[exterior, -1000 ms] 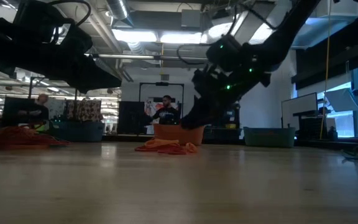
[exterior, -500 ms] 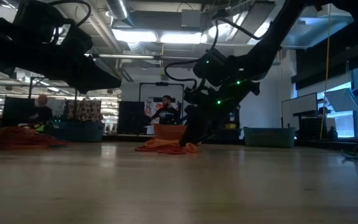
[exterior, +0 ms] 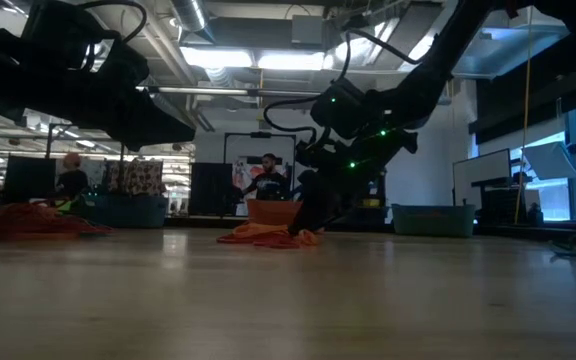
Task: Sort rubber bands into baskets
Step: Put the red rubber band into the green bin
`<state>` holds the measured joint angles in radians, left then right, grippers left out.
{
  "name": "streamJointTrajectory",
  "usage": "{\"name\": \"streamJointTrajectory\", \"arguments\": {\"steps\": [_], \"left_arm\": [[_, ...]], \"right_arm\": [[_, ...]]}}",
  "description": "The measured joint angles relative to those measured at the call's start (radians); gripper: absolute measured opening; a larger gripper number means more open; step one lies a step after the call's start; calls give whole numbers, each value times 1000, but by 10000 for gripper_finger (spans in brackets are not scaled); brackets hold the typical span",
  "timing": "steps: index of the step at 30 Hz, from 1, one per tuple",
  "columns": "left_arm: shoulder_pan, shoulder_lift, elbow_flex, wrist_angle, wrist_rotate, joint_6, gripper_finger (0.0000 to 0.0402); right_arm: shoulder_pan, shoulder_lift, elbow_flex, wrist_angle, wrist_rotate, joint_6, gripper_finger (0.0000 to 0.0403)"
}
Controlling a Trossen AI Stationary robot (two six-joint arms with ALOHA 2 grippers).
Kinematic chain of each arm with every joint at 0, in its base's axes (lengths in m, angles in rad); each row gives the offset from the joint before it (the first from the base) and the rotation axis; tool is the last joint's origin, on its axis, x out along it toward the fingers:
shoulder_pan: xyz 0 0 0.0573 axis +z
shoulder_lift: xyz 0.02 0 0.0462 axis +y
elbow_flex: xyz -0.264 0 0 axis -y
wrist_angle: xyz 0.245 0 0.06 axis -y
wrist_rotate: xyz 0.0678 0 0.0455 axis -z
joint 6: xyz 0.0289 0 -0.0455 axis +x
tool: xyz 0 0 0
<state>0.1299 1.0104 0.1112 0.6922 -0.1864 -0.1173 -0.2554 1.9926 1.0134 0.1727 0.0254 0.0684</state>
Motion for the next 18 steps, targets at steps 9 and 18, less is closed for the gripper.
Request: {"name": "streamJointTrajectory", "arguments": {"steps": [9, 18], "left_arm": [[0, 0, 0, 0, 0, 3, 45], [0, 0, 0, 0, 0, 8, 45]], "right_arm": [[1, 2, -2, -5, -24, -51, 54], [1, 2, -3, 7, -11, -52, 4]]}}
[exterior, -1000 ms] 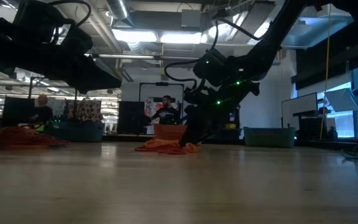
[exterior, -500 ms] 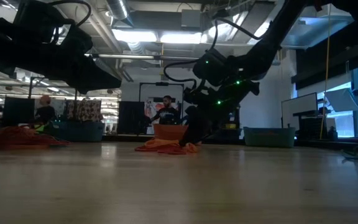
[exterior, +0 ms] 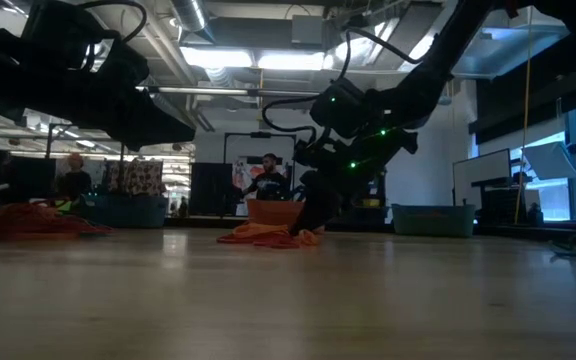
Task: Sort rubber bands into baskets
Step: Put the red rubber band into the green bin
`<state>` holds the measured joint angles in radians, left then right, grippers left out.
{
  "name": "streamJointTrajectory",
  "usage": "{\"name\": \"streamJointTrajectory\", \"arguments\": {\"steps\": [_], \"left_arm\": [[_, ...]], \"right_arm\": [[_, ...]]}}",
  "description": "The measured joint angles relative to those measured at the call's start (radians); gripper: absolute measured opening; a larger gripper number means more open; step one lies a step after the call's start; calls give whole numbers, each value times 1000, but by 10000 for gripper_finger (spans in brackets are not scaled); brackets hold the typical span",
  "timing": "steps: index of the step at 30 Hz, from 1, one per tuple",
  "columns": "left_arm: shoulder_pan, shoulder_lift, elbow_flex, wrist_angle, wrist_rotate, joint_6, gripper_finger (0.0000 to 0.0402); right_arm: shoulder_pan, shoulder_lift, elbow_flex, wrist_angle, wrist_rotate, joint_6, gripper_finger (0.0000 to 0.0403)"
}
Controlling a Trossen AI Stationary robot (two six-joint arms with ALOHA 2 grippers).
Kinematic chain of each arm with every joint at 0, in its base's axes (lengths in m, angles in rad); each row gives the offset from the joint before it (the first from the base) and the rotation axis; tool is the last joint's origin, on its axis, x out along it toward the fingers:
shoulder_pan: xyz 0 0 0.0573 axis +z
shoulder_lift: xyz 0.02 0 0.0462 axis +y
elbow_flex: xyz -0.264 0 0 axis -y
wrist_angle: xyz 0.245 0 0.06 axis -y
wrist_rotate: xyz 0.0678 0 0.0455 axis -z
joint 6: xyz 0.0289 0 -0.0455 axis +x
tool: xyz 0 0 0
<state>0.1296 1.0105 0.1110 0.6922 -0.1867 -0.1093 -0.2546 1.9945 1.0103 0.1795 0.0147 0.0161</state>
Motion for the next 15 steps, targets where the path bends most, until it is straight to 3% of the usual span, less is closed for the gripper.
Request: {"name": "streamJointTrajectory", "arguments": {"steps": [7, 15], "left_arm": [[0, 0, 0, 0, 0, 1, 45], [0, 0, 0, -1, 0, 1, 45]], "right_arm": [[4, -29, -3, -41, 70, -8, 2], [57, -115, -6, -190, 323, -28, 1]]}}
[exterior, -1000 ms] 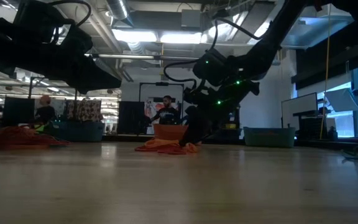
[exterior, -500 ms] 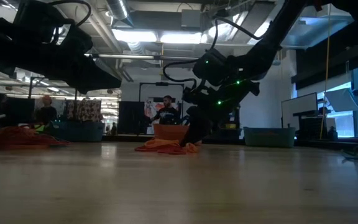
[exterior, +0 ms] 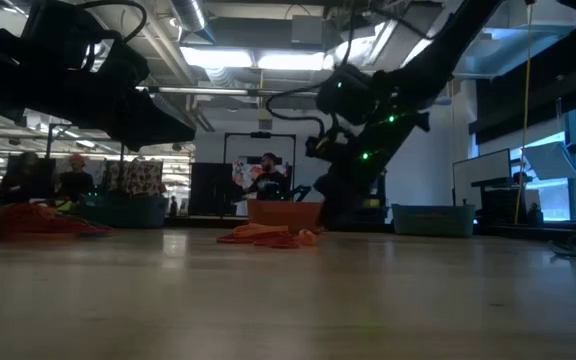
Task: Sort rubber bands into baskets
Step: Put the red rubber band into the green bin
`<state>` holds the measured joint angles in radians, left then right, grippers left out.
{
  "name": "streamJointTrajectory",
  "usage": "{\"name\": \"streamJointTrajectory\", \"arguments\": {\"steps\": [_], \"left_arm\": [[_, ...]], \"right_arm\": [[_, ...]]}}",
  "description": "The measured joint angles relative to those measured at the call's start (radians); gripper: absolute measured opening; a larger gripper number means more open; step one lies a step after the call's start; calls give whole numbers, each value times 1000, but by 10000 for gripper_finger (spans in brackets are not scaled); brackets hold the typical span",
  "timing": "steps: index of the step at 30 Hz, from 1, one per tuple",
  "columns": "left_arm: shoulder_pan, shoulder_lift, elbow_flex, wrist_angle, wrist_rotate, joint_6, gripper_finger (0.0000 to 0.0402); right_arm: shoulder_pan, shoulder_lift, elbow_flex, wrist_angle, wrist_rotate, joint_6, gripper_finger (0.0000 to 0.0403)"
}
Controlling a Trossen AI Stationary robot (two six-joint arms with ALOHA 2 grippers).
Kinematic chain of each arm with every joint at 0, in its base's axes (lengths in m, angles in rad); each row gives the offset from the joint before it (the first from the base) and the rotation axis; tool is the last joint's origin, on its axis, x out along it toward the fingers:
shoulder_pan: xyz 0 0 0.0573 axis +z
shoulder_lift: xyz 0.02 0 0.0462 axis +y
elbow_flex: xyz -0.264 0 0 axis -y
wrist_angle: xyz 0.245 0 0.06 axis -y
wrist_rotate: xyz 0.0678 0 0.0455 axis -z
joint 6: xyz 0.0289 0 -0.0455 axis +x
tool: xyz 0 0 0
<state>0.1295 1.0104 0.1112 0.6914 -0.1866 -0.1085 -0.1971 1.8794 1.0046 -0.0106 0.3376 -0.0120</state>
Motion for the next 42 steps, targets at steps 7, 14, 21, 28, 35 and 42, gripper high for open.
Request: {"name": "streamJointTrajectory", "arguments": {"steps": [7, 14, 21, 28, 35, 42], "left_arm": [[0, 0, 0, 0, 0, 0, 45], [0, 0, 0, 0, 0, 0, 45], [0, 0, 0, 0, 0, -2, 45], [0, 0, 0, -1, 0, -3, 45], [0, 0, 0, -1, 0, -3, 45], [0, 0, 0, 0, 0, -1, 45]], "right_arm": [[15, -61, 2, -93, 76, 4, 1], [13, -91, 3, -130, 80, 10, 1], [13, -164, 3, -270, 164, 31, 1], [-24, -289, 4, -401, 194, 33, 1], [-115, -379, 5, -474, 194, 29, 1], [-199, -424, 5, -512, 185, 4, 1]]}}
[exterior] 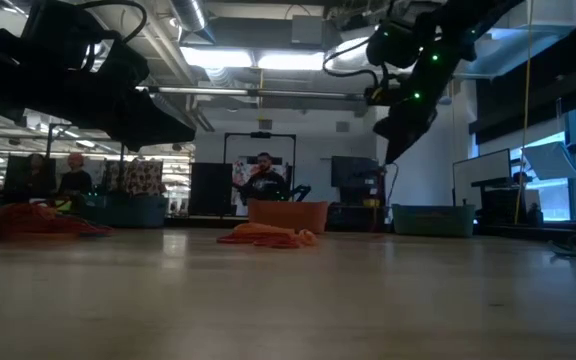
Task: Sort rubber bands into baskets
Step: Put the red rubber band into the green bin
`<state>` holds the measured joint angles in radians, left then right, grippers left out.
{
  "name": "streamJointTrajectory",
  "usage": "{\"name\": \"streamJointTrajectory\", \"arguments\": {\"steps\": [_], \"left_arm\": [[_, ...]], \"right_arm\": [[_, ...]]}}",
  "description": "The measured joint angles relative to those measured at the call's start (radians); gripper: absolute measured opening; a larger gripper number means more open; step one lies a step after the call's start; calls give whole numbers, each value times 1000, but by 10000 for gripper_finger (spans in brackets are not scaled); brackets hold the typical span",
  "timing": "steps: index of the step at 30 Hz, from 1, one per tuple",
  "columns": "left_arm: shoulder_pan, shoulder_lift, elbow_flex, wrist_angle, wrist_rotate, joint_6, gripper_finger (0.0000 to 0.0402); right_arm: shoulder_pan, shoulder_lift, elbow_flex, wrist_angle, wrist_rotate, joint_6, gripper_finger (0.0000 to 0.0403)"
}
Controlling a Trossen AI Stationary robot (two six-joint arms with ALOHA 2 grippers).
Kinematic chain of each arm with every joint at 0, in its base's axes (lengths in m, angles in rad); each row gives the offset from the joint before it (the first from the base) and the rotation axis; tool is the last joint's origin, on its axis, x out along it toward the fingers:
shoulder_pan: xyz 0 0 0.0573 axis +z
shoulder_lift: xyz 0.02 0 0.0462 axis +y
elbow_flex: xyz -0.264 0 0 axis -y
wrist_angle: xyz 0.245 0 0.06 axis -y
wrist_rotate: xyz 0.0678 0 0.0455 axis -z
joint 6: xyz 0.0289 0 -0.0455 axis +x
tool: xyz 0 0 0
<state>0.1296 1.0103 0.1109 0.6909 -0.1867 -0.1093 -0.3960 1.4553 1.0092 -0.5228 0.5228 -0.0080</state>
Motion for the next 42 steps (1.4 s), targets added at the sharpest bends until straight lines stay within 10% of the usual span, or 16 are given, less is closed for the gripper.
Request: {"name": "streamJointTrajectory", "arguments": {"steps": [29, 42], "left_arm": [[0, 0, 0, 0, 0, 3, 45], [0, 0, 0, 1, 0, 3, 45]], "right_arm": [[-183, -15, 0, -36, -87, -51, 1], [-209, -20, 39, -67, 106, -107, 1]]}}
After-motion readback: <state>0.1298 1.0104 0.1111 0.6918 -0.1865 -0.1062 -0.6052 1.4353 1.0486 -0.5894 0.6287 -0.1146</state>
